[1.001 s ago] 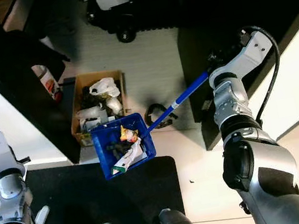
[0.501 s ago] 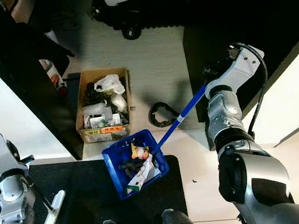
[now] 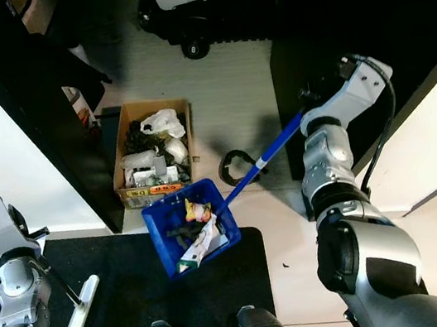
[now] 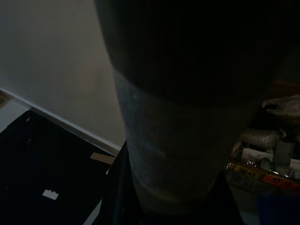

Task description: Sweep floor

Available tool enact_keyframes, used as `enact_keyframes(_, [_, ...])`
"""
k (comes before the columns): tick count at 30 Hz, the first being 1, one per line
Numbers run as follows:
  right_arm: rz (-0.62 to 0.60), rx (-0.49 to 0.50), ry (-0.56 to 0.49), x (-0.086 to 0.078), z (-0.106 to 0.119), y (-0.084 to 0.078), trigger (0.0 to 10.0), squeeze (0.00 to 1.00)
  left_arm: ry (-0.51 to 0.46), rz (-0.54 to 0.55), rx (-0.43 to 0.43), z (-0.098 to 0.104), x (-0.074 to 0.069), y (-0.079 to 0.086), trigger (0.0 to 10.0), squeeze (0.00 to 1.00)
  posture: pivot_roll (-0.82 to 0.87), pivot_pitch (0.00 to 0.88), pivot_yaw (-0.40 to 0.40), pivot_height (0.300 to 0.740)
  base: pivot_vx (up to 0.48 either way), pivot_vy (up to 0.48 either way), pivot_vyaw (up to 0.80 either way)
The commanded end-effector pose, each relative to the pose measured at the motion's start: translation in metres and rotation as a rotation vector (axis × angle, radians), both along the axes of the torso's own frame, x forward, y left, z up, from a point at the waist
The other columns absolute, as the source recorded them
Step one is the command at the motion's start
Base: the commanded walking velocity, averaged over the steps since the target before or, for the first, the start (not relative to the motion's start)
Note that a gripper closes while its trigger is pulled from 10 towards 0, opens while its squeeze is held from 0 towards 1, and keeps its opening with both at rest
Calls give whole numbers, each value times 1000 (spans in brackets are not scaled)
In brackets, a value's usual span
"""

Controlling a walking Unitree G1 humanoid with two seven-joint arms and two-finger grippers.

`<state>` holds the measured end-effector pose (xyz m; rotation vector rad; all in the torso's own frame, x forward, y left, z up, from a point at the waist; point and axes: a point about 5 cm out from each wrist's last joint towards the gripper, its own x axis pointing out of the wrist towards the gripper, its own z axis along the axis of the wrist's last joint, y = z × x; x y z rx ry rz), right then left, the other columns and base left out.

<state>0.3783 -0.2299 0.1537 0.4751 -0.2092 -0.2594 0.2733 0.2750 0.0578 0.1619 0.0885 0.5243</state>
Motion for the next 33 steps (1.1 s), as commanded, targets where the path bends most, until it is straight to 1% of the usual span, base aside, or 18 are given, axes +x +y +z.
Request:
enact_keyframes(1, [-42,24,-107,3,23,-10,10000,0,-34,-29,12,4,0,-5,10000,0,51,83,-56,731,0,0,0])
enact_keyframes(2, [-42,24,-107,3,23,-10,10000,0,-34,-29,12,4,0,-5,10000,0,51,83,-56,731,0,0,0])
enact_keyframes(3, [-97,52,-152,3,37,-20,10000,0,-46,-60,14,5,0,-8,10000,0,55,80,-57,731,480,0,0])
enact_keyframes(4, [-97,52,-152,3,37,-20,10000,0,-46,-60,14,5,0,-8,10000,0,55,80,-57,731,480,0,0])
enact_keyframes(7, [-200,100,-177,2,49,-38,10000,0,-52,-79,14,6,-1,-10,10000,0,55,79,-56,731,480,0,0])
enact_keyframes(8, [-200,100,-177,2,49,-38,10000,0,-52,-79,14,6,-1,-10,10000,0,55,79,-56,731,480,0,0])
enact_keyframes(10, [-275,135,-141,0,51,-49,10000,0,-54,-78,9,6,-1,-10,10000,0,57,76,-56,731,480,0,0])
enact_keyframes(12, [-333,159,-103,-2,49,-57,10000,0,-56,-81,5,6,-2,-11,10000,0,59,73,-55,731,480,0,0])
enact_keyframes(13, [-333,159,-103,-2,49,-57,10000,0,-56,-81,5,6,-2,-11,10000,0,59,73,-55,731,480,0,0])
enact_keyframes(16, [-426,208,-42,-7,43,-67,10000,0,-56,-86,1,6,-2,-12,10000,0,61,69,-55,731,480,0,0])
enact_keyframes(17, [-426,208,-42,-7,43,-67,10000,0,-56,-86,1,6,-2,-12,10000,0,61,69,-55,731,480,0,0])
enact_keyframes(19, [-469,225,-19,-8,42,-71,10000,0,-55,-88,0,5,-2,-12,10000,0,61,67,-54,731,480,0,0])
enact_keyframes(21, [-477,235,-18,-9,42,-71,10000,0,-55,-91,-1,6,-2,-12,10000,0,61,66,-53,731,480,0,0])
enact_keyframes(26, [-482,267,-24,-7,44,-69,10000,0,-59,-94,-1,7,-2,-12,10000,0,62,64,-52,731,480,0,0])
enact_keyframes(33, [-478,268,-32,-4,50,-66,10000,0,-59,-87,-2,7,-3,-10,10000,0,65,68,-59,731,480,0,0])
